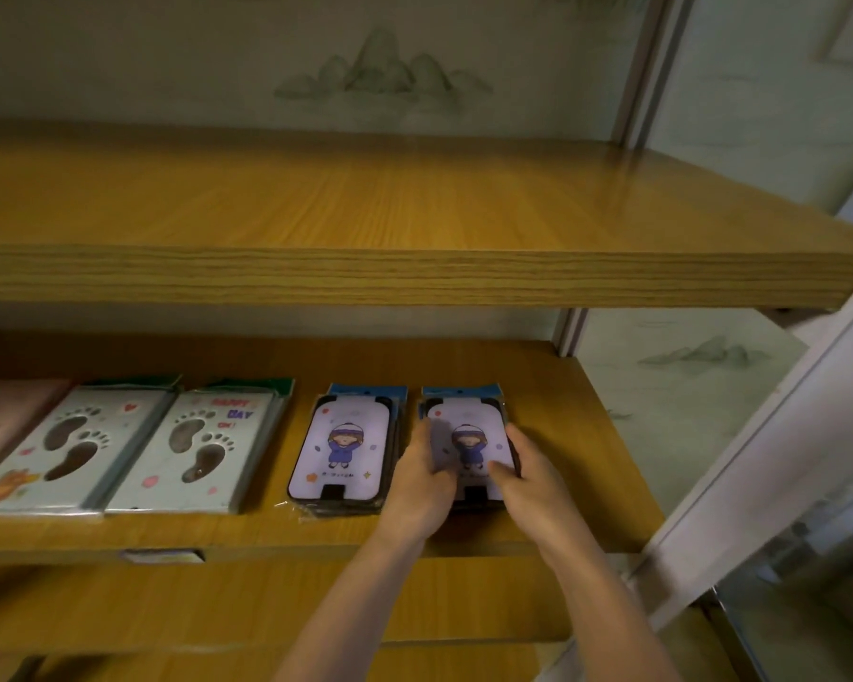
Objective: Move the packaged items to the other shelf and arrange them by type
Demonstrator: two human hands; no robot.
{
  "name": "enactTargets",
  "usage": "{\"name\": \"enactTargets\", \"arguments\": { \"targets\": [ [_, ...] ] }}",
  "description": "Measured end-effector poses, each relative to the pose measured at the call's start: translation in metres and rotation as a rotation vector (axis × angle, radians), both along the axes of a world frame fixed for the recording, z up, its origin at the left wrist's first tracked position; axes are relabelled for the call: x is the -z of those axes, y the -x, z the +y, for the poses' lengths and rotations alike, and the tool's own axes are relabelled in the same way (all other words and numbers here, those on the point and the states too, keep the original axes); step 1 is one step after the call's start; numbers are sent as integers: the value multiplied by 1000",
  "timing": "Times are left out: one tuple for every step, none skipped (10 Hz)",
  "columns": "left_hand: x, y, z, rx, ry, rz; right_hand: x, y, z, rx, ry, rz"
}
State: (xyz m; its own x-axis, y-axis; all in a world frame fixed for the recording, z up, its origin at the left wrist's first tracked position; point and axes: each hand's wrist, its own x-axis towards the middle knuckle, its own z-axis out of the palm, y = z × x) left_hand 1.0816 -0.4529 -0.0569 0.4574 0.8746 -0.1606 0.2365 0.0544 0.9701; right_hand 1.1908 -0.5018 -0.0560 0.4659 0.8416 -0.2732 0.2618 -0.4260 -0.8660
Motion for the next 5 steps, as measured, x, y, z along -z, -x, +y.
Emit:
{"name": "enactTargets", "arguments": {
  "targets": [
    [-7, 6, -3, -12, -63, -6, -5, -3, -7, -18, -12, -9],
    [-17, 21, -10, -18, -246, 3, -10, -5, -18, -37, -56, -98],
    [-22, 51, -13, -26, -393, 14, -18, -3, -30, -106, -107, -172],
    [-25, 91, -11, -63, -449, -25, -27, 5, -37, -189, -124, -240],
    [-30, 133, -8, -100, -458, -52, -38, 16, -43, -189, -151, -293]
  ]
}}
